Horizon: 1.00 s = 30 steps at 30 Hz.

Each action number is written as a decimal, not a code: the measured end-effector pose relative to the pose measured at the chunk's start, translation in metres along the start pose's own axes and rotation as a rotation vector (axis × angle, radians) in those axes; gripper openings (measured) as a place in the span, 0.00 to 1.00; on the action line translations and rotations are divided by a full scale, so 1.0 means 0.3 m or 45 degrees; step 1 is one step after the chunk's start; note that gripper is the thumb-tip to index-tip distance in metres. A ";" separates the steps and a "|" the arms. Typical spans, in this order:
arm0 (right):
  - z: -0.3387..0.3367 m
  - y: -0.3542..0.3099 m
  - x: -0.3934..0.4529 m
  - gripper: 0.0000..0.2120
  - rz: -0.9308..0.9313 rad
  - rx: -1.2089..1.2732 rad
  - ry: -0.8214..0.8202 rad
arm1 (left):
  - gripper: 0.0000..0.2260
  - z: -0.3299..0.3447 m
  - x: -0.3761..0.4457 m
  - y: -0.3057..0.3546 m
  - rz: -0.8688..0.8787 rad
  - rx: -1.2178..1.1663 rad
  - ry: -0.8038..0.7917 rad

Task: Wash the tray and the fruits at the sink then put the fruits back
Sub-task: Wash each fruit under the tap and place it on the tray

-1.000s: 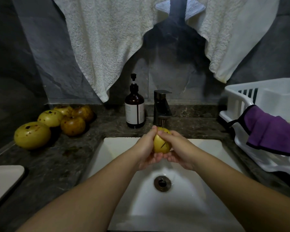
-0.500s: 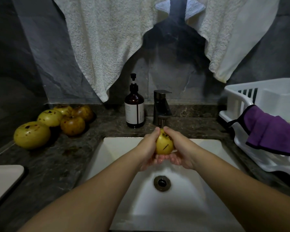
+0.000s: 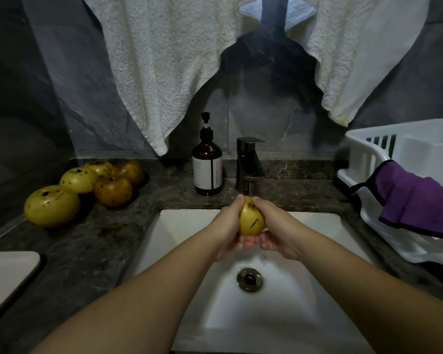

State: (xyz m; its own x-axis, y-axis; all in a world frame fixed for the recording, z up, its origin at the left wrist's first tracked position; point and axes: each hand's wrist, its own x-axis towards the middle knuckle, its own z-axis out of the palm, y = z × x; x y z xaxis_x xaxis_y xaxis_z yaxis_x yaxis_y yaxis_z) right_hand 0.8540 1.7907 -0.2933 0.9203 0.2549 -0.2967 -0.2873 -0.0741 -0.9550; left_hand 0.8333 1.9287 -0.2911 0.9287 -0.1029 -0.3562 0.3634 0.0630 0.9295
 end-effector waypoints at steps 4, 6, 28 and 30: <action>0.002 -0.007 -0.005 0.12 -0.035 0.067 -0.062 | 0.30 -0.016 0.010 0.000 0.004 -0.008 0.018; -0.005 -0.004 -0.010 0.10 -0.033 0.125 -0.124 | 0.29 -0.021 0.011 -0.002 -0.012 -0.049 0.027; 0.000 0.000 -0.015 0.22 0.077 0.139 -0.074 | 0.24 -0.010 0.029 -0.037 0.247 0.259 0.142; -0.008 -0.007 -0.015 0.21 0.123 0.263 -0.063 | 0.18 -0.026 0.028 -0.035 0.287 0.325 0.128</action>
State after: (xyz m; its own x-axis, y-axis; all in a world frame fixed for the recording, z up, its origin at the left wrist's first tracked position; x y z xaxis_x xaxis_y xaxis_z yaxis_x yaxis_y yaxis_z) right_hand 0.8511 1.7874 -0.2900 0.8730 0.3039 -0.3815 -0.4268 0.0973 -0.8991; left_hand 0.8380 1.9349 -0.3044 0.9906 -0.0157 -0.1356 0.1306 -0.1786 0.9752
